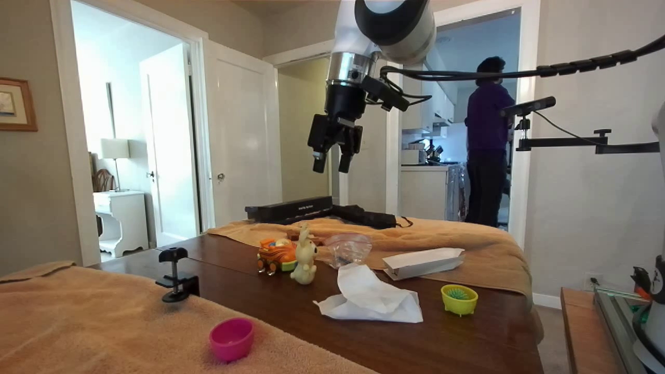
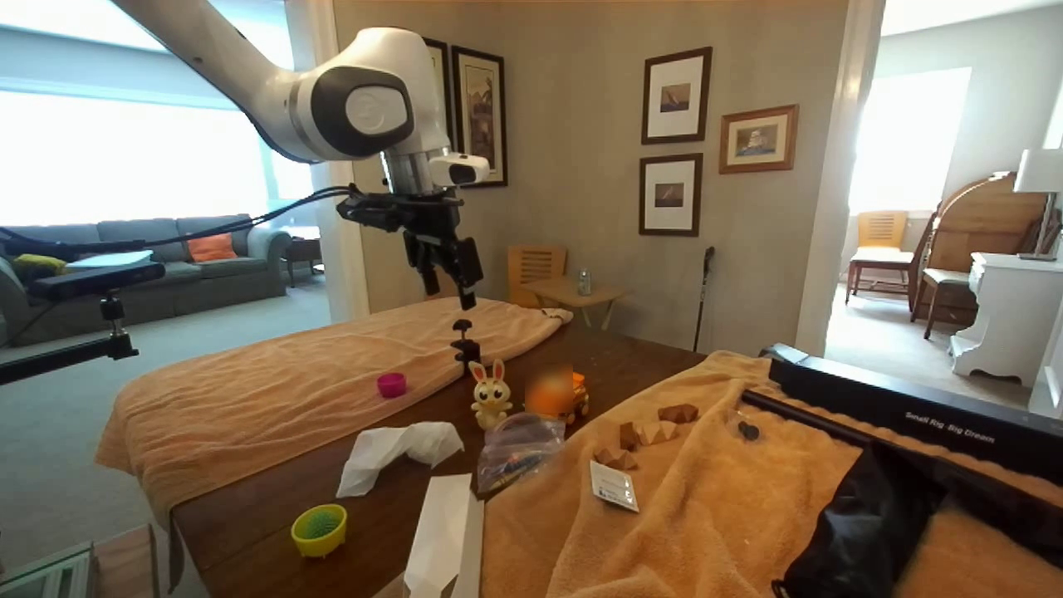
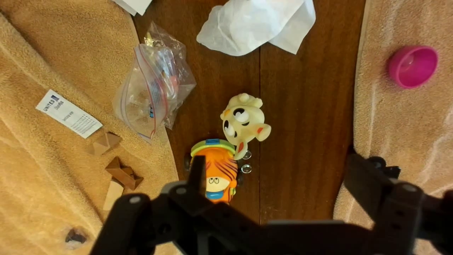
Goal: Move the green object from the pink bowl to the yellow bowl
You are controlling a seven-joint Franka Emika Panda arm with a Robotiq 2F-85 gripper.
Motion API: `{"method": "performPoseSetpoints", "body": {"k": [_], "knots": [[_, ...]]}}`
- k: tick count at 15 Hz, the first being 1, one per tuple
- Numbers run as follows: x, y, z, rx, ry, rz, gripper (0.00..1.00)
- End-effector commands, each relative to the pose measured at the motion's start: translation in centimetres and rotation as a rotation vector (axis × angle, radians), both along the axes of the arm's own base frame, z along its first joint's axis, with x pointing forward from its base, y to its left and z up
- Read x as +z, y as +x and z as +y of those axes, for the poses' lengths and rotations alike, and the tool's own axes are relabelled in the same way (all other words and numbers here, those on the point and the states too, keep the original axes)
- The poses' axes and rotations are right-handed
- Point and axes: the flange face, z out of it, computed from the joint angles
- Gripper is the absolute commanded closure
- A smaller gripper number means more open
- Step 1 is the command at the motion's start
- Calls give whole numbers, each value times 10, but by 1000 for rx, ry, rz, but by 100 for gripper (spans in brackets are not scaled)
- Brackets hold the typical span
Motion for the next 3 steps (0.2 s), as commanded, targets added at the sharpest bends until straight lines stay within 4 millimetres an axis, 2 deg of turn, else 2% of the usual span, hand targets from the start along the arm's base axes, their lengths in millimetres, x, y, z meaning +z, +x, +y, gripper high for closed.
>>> {"method": "performPoseSetpoints", "body": {"k": [1, 3], "knots": [[1, 0, 0, 0, 0, 1, 0], [1, 0, 0, 0, 0, 1, 0]]}}
